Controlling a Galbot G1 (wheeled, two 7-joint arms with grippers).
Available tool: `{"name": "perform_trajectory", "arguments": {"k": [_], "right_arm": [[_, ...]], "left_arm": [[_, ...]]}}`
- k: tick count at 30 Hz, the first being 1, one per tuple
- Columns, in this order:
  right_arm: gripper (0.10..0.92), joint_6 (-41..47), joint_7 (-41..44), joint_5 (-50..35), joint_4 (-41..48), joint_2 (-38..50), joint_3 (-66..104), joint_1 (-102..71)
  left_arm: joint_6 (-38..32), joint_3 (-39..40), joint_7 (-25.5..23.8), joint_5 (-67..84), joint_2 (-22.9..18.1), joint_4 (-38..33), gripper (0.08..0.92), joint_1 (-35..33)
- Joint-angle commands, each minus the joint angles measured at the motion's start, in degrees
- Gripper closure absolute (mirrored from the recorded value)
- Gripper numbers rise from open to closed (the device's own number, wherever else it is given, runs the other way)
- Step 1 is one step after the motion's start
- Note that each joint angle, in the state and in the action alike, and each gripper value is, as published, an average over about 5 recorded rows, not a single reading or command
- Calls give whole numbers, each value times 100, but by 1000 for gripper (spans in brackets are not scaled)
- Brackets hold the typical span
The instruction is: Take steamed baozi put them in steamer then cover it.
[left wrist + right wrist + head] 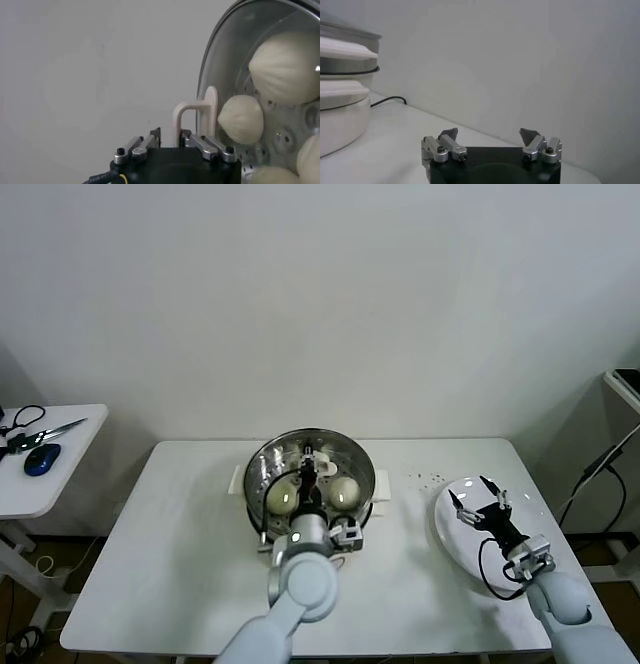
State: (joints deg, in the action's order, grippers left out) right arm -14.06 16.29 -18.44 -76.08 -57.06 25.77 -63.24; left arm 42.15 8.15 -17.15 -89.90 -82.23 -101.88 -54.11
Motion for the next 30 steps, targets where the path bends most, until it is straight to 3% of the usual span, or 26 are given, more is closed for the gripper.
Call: {"name": "perform_trajectory", "arguments": {"k": [1, 17, 23, 27, 30], "right_arm": [[203, 110, 0, 23, -43, 0, -2, 13], [203, 771, -112, 48, -342, 68, 108, -8], [203, 836, -134, -97, -451, 56, 224, -83], [203, 852, -160, -93, -598, -2, 382, -219], [203, 879, -175, -93, -739, -54, 509, -351]], "left_arm": [[285, 16, 40, 142, 245, -367, 666, -74], [285, -137, 27, 749, 1204, -1888, 207, -929], [-153, -753, 1031, 1536, 1579, -2395, 178, -1763], [-1245, -1647, 2013, 2920, 1673, -2552, 177, -2500], [-2057, -2710, 2567, 4422, 1519, -2551, 177, -2943]]}}
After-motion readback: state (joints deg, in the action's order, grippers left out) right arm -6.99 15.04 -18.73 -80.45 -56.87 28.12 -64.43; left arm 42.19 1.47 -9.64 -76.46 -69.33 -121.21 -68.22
